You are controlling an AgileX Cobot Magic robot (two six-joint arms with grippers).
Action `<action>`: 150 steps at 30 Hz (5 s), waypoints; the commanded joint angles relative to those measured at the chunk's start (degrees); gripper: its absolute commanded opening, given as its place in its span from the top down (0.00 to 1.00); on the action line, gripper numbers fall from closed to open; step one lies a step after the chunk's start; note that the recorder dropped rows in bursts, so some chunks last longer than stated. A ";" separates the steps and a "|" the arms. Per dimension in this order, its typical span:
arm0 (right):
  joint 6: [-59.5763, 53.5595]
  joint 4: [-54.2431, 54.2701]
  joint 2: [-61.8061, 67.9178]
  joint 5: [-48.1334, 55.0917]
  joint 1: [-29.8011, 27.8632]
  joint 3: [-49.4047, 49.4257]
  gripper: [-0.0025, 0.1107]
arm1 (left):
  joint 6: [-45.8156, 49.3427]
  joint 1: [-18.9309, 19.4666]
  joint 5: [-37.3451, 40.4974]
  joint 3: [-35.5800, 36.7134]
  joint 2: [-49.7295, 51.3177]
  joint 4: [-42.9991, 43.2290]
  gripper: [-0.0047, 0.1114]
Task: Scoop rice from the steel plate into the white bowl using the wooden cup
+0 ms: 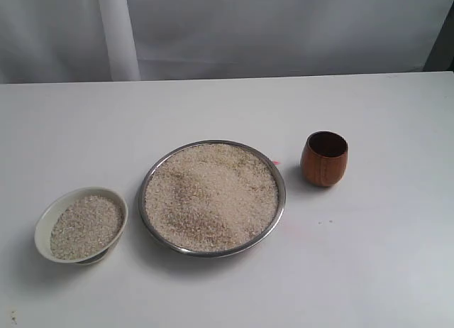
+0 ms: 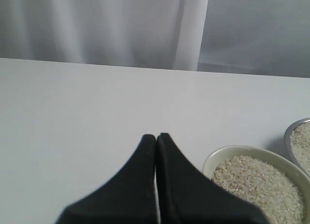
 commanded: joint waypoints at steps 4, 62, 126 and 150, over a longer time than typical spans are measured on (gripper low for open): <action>0.03 0.00 -0.32 0.12 -0.31 0.14 0.98 | -0.01 -0.37 -0.43 0.04 0.02 0.18 0.96; 23.42 -6.90 88.19 -66.61 -0.31 -21.95 0.98 | -0.01 -0.37 -0.43 0.04 0.02 0.18 0.96; 18.22 -5.17 111.25 -77.30 -0.31 -23.38 0.05 | -0.01 -0.37 -0.43 0.04 0.02 0.18 0.96; 18.22 -4.69 126.36 -77.30 -0.31 -38.40 0.05 | -0.01 -0.37 -0.43 0.04 0.02 0.18 0.96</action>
